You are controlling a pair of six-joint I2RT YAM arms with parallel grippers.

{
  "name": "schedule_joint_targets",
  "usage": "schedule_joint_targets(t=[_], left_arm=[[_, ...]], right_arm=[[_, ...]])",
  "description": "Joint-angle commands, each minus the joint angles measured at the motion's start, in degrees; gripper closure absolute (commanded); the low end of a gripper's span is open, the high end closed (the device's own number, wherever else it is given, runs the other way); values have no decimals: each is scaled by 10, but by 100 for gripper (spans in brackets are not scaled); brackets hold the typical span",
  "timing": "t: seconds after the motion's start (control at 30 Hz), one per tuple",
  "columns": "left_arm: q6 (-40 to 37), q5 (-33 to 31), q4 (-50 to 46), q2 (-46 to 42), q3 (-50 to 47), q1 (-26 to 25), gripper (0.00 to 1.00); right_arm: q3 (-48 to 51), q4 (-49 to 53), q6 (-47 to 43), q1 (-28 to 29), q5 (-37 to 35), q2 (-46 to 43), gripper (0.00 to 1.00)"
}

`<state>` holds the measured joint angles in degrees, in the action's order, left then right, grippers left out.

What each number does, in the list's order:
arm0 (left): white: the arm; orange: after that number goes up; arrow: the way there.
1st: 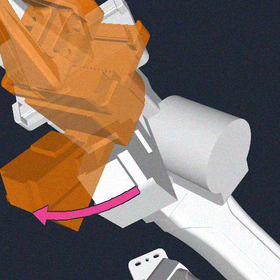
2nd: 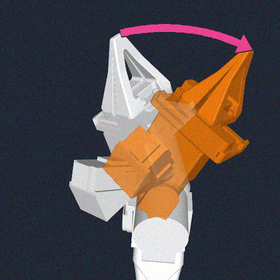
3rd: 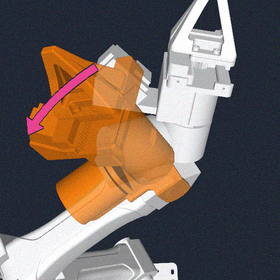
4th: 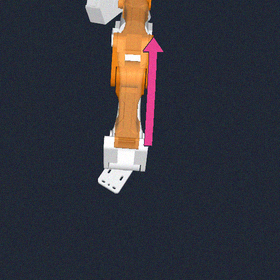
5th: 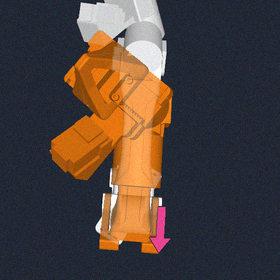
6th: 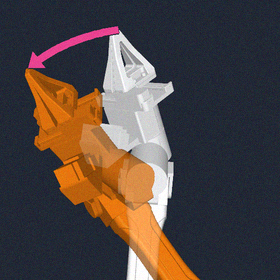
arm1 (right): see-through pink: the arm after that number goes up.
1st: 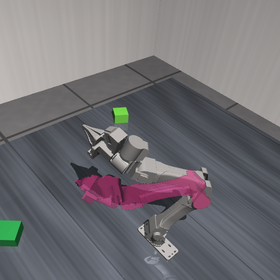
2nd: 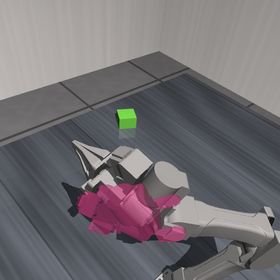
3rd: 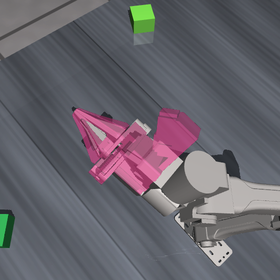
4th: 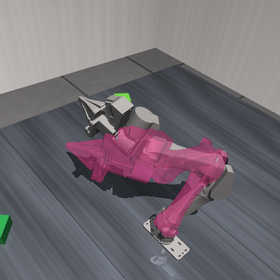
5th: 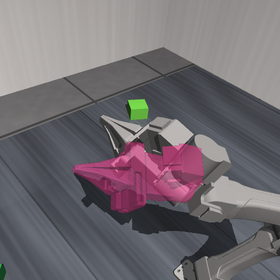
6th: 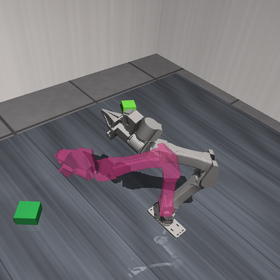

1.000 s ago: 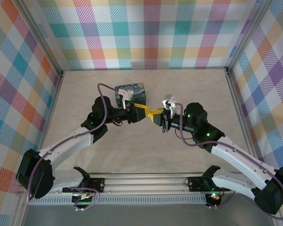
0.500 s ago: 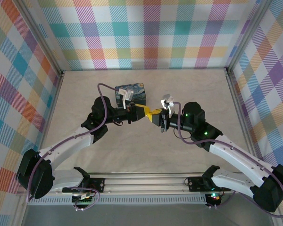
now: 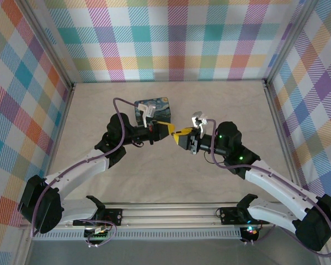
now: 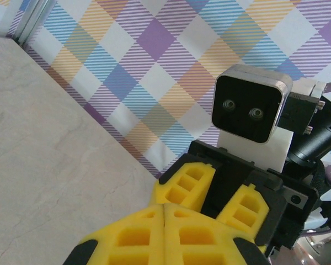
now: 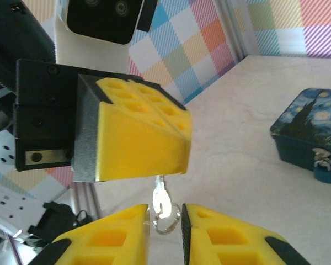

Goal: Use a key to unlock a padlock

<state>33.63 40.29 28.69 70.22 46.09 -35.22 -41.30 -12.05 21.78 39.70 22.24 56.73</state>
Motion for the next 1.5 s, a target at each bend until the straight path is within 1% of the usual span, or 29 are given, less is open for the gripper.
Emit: schedule_joint_targets(t=[0.0, 0.13, 0.57, 0.7, 1.03, 1.13, 1.17, 1.23, 1.27, 1.37, 1.43, 1.47], left_arm=[[1, -6, 11, -15, 1, -5, 100], [1, -8, 11, -16, -3, -5, 100], [0, -11, 11, -20, -6, -5, 100], [-1, -14, 11, -21, -7, -6, 100], [-4, -15, 11, -25, -11, -5, 100], [-6, -16, 11, -25, -13, -6, 100], [-7, -18, 8, -26, -12, -6, 98], [-12, -27, -4, -27, -9, -5, 82], [-15, -32, -11, -29, -8, -5, 76], [-33, -57, -44, -39, 1, -5, 55], [-47, -86, -85, -44, 14, -5, 44], [-56, -100, -108, -45, 23, -5, 41]], right_arm=[[6, -55, 28, -1, 39, 6, 74], [8, -66, 36, -2, 43, 13, 72], [-5, -71, 48, -1, 48, 38, 74], [-5, -67, 48, -1, 44, 40, 80], [-3, -49, 46, -1, 21, 24, 100], [-3, -43, 44, -1, 16, 19, 100], [-3, -40, 43, -1, 14, 19, 100], [-6, -25, 35, -1, 10, 16, 100], [-7, -16, 32, -1, 7, 16, 100], [-10, 23, 15, -1, -8, 12, 100], [-7, 55, 4, -2, -28, 4, 100], [-5, 69, -1, -2, -38, -1, 100]])
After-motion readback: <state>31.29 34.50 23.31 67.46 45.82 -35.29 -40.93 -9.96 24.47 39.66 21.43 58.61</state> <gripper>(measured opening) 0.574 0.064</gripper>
